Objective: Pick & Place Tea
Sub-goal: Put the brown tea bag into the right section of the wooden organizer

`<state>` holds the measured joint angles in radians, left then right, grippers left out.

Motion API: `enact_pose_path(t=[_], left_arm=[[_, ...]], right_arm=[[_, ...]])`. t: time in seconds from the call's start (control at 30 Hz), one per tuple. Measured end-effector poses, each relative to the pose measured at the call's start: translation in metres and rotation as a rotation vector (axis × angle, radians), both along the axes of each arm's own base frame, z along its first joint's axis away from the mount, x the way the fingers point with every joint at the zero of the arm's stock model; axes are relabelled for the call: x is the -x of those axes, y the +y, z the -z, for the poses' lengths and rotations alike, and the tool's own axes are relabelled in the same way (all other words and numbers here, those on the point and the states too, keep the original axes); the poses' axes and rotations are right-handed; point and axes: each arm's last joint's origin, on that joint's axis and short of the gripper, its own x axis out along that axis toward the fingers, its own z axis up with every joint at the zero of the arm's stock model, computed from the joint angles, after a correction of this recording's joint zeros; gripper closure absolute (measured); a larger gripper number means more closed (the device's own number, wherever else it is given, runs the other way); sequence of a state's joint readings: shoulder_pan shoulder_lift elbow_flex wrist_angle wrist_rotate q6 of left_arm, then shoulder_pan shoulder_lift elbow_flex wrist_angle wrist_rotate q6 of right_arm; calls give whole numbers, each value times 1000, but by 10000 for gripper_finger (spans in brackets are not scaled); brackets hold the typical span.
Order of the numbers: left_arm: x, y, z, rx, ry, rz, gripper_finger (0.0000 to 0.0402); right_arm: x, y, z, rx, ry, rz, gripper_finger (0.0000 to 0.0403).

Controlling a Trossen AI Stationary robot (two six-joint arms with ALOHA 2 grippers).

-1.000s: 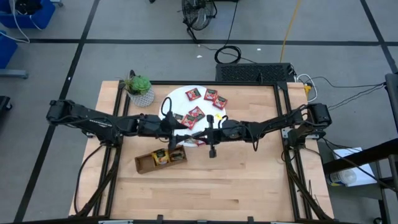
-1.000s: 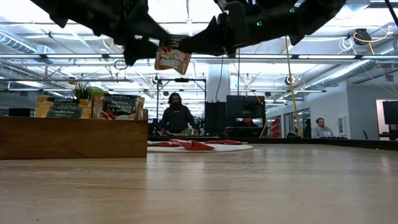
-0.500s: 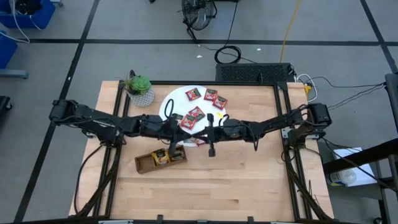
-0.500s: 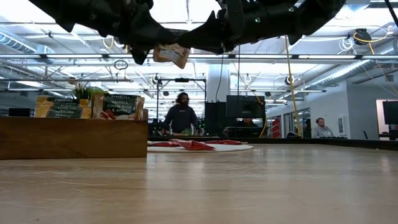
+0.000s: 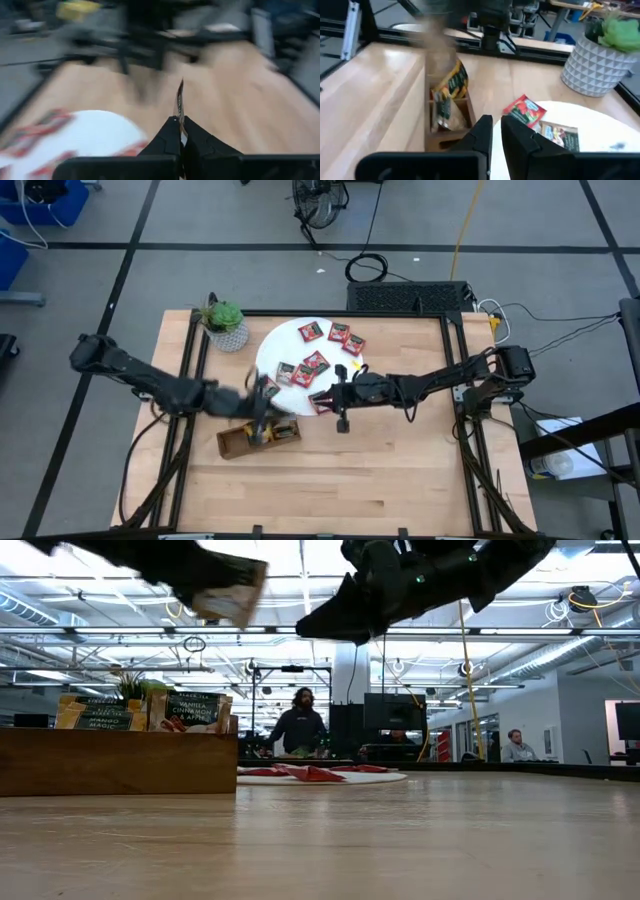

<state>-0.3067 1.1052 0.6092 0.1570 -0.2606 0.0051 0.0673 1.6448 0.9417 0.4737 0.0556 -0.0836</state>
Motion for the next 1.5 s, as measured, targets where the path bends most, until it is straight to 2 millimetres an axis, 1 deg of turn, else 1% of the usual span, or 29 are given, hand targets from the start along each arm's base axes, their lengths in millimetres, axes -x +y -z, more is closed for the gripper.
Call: enact_pose_path(t=[0.03,0.1,0.2,0.23,0.3,0.4,0.5,0.63,0.83,0.97,1.17,1.33,1.5], left_arm=[[5,-12,6,0,6,48,399],[9,-33,17,28,-21,75,400],[17,-53,40,14,-29,-5,400],[18,-58,44,13,-41,-34,400],[17,-63,54,23,-43,-98,400],[12,-63,74,26,4,-181,400],[2,-64,89,56,7,-215,400],[-6,-65,104,36,4,-228,401],[-6,-65,108,-10,-1,-266,401],[-4,-67,104,-57,-14,-263,401],[-4,-66,105,-94,-13,-283,401],[0,-63,111,-158,33,-340,401],[1,-61,113,-202,46,-372,401]], right_arm=[[1,0,0,0,6,1,373],[1,0,0,2,11,-1,375],[0,0,-3,4,-18,-7,379],[0,0,-3,3,-24,-7,380],[0,0,-4,2,-32,-7,380],[0,0,-5,-4,-42,-4,380],[-1,0,-6,-25,-52,1,382],[-1,2,-9,-47,-87,1,385],[-1,11,-11,-48,-105,-25,385],[-1,14,-11,-46,-104,-34,385],[0,14,-10,-43,-95,-34,385],[0,14,-10,-43,-92,-34,385],[0,14,-9,-42,-84,-34,385]])
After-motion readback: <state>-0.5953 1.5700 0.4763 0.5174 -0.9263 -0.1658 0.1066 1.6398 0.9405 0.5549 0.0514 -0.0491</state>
